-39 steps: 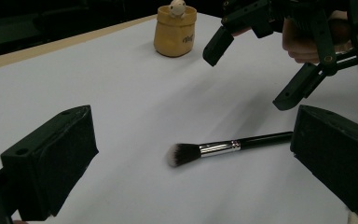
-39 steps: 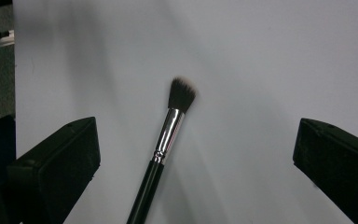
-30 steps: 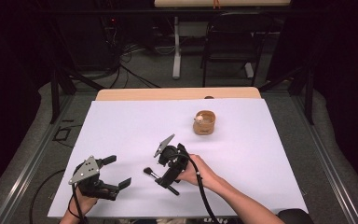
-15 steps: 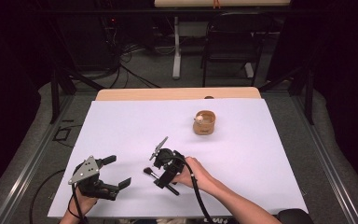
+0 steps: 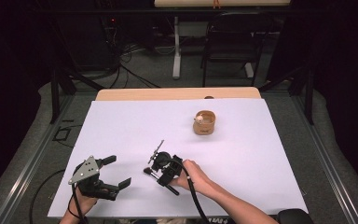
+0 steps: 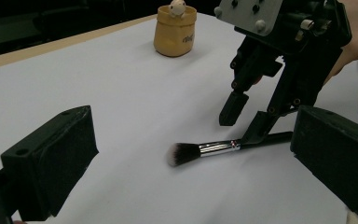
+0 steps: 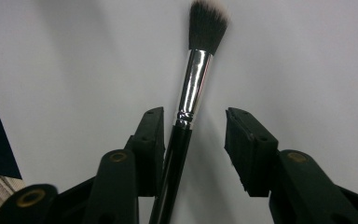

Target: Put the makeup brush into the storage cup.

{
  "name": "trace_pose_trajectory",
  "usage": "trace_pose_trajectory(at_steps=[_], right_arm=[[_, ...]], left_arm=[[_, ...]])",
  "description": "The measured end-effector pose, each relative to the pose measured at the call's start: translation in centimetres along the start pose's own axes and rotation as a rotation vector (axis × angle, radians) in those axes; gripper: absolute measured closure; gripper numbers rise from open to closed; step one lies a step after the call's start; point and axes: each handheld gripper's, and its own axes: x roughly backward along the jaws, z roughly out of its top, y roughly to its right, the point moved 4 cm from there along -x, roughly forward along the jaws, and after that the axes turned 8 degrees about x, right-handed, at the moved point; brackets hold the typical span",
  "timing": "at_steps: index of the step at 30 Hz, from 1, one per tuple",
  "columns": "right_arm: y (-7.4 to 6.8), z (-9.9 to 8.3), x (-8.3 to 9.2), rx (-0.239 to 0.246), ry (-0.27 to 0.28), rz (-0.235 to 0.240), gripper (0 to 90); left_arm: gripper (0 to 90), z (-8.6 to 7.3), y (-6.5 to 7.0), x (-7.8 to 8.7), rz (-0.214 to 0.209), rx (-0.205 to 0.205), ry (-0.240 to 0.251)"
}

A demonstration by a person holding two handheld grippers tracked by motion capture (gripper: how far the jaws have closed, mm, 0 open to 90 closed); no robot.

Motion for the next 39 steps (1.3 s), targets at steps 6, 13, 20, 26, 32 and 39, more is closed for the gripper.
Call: trace_pose_trajectory(at_steps=[6,13,20,26,32,39], right_arm=[[0.0,0.1,-0.4,-0.005,-0.024,0.006,65.3],[-0.3,0.3,-0.9,0.006,-0.049,0.011,72.8],[-0.5,0.1,-1.2,0.015,-0.067,-0.010,77.4],[-0.5,0.1,-1.2,0.036,-0.064,-0.013,77.9],[0.1,0.0,-0.3,0.015,0.003,0.018,78.0],[0.8,-0.4,1.1,-0.011,0.066,0.018,78.0]], left_arm=[[0.2,0.0,0.0,0.0,0.006,0.001,-0.001],[0.2,0.0,0.0,0.0,0.007,-0.003,-0.003],[0.2,0.0,0.0,0.0,-0.004,-0.004,-0.007],[0.2,0.0,0.0,0.1,0.011,-0.005,-0.005],[0.2,0.0,0.0,0.0,-0.003,-0.002,-0.003],[0.2,0.0,0.0,-0.1,-0.004,-0.003,-0.003]])
